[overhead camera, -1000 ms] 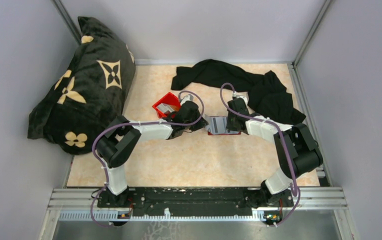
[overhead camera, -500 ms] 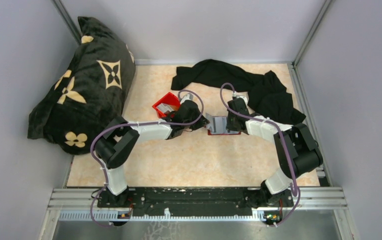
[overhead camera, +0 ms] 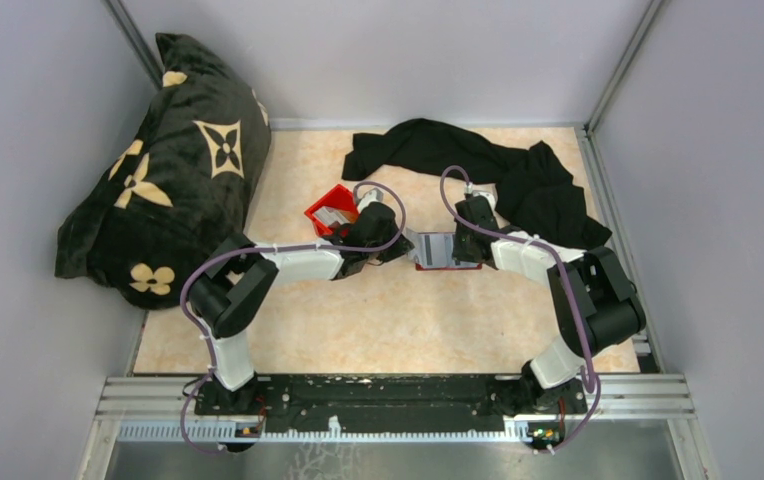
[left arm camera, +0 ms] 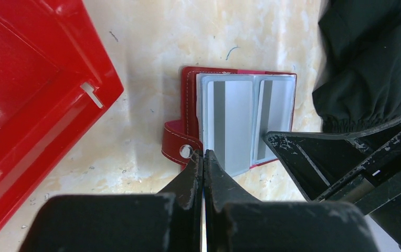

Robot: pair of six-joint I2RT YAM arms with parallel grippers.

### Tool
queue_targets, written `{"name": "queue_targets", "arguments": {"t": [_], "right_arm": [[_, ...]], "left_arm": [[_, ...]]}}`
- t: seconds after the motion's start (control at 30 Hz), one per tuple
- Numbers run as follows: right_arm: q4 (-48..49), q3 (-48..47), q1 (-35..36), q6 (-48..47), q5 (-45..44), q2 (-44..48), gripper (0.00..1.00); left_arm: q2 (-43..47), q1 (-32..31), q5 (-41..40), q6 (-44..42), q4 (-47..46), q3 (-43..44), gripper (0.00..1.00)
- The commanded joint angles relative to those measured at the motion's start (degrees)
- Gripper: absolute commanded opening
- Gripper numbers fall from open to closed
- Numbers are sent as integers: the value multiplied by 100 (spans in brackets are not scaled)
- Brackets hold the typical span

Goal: Put the credit cards into the card holder
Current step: Insert the credit card into the card holder.

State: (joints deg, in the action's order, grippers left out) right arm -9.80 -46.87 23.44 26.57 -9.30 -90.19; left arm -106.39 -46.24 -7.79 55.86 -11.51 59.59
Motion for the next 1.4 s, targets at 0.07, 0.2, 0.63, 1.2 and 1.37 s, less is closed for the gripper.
{"name": "queue_targets", "arguments": {"t": [0.07, 0.2, 0.63, 1.2, 1.37], "right_arm": [[113, 25, -72, -73, 28, -68, 0], [121, 31, -68, -73, 38, -69, 0], [145, 38, -67, -64, 63, -95, 0], [171, 55, -68, -55, 79, -125, 0], [172, 55, -69, -57, 80, -139, 0]], "left_arm": [[110, -8, -180, -137, 105, 21, 0], [71, -17, -133, -107, 76, 0, 0], [-114, -32, 76, 9, -74, 105, 0], [-183, -52, 187, 50, -237, 74, 0], [-227, -67, 251, 91, -321, 72, 0]]}}
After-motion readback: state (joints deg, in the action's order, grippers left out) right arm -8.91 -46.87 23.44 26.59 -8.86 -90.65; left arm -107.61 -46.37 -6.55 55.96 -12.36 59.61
